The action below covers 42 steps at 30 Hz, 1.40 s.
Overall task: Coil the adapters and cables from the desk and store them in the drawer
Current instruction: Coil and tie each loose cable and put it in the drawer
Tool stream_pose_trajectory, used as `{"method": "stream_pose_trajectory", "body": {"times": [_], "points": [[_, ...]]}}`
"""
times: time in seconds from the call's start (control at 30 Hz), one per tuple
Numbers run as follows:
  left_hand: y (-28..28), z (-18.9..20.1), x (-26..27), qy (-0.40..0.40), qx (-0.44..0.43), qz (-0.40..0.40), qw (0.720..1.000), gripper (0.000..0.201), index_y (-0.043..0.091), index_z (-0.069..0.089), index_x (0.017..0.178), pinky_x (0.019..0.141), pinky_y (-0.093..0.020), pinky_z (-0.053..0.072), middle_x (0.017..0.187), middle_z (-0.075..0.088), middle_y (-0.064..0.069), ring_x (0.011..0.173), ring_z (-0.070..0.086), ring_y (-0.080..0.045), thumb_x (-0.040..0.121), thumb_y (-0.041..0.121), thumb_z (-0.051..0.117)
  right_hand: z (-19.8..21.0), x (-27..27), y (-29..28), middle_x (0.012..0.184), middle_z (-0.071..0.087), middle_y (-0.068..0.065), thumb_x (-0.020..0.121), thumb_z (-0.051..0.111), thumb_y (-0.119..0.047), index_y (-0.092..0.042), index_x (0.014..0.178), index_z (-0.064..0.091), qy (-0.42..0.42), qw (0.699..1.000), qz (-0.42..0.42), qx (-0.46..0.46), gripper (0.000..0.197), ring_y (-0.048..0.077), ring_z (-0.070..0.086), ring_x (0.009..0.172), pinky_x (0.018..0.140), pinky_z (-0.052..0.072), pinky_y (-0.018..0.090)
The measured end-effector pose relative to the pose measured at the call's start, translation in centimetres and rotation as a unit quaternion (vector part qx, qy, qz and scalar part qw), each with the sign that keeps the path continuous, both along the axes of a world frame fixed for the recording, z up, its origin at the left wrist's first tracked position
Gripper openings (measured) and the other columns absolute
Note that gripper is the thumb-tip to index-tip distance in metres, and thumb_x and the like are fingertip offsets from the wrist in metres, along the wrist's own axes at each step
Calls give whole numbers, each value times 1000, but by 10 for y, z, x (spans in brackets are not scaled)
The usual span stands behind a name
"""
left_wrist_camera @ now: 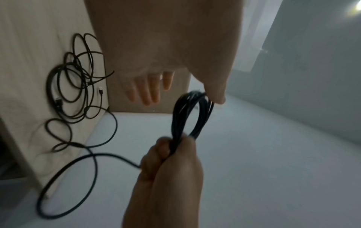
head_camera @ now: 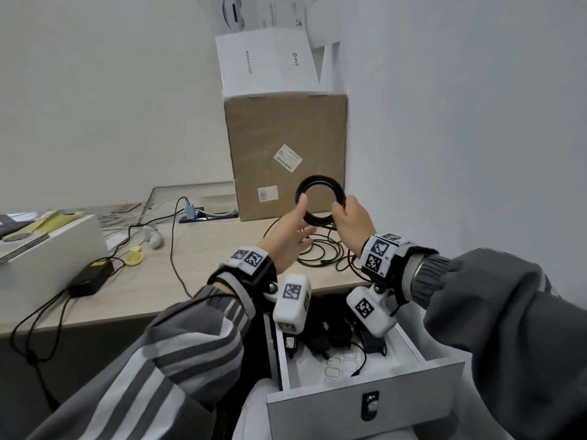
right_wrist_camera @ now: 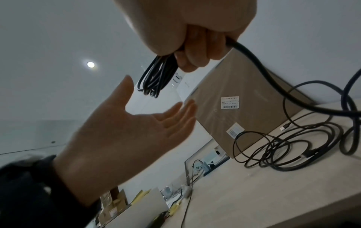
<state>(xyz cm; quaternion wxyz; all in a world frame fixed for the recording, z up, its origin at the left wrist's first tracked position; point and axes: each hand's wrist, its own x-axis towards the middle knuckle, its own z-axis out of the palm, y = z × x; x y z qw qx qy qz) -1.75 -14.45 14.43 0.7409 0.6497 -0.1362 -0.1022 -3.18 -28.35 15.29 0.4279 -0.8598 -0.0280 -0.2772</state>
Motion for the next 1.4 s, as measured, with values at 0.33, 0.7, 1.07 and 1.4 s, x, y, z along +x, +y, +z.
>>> {"method": "stream_pose_trajectory", "body": {"times": [0.33, 0.7, 1.07, 1.4], "points": [[-28, 1, -3, 50, -205, 155, 965, 29, -3, 52, 105, 88, -41, 51, 91, 68, -11, 85, 65, -24, 104, 21, 36, -16, 8, 12, 83, 57, 7, 97, 39, -42, -1, 106, 45, 60, 997, 46, -23, 42, 27, 56, 78, 71, 45, 38], [1, 11, 8, 48, -268, 197, 942, 27, 12, 42, 78, 51, -20, 29, 60, 32, 2, 40, 30, -6, 103, 10, 34, -25, -18, -25, 68, 51, -6, 95, 52, -37, -12, 101, 56, 25, 961, 179, -209, 26, 4, 47, 63, 64, 38, 27], [19, 19, -5, -7, -65, 94, 993, 16, 12, 47, 90, 42, -15, 30, 59, 30, 5, 38, 28, -3, 102, 9, 38, -12, -9, -55, 62, 57, 8, 87, 63, -40, -11, 66, 65, 38, 951, 193, -237, 37, 7, 43, 55, 60, 36, 27], [17, 19, -13, -74, 164, -22, 983, 15, 11, 48, 88, 45, -18, 22, 58, 30, 3, 41, 28, -4, 99, 4, 41, 9, -10, -47, 99, 66, -1, 88, 47, -59, -26, 119, 53, 98, 955, 163, -227, 45, 15, 62, 92, 86, 45, 30]]}}
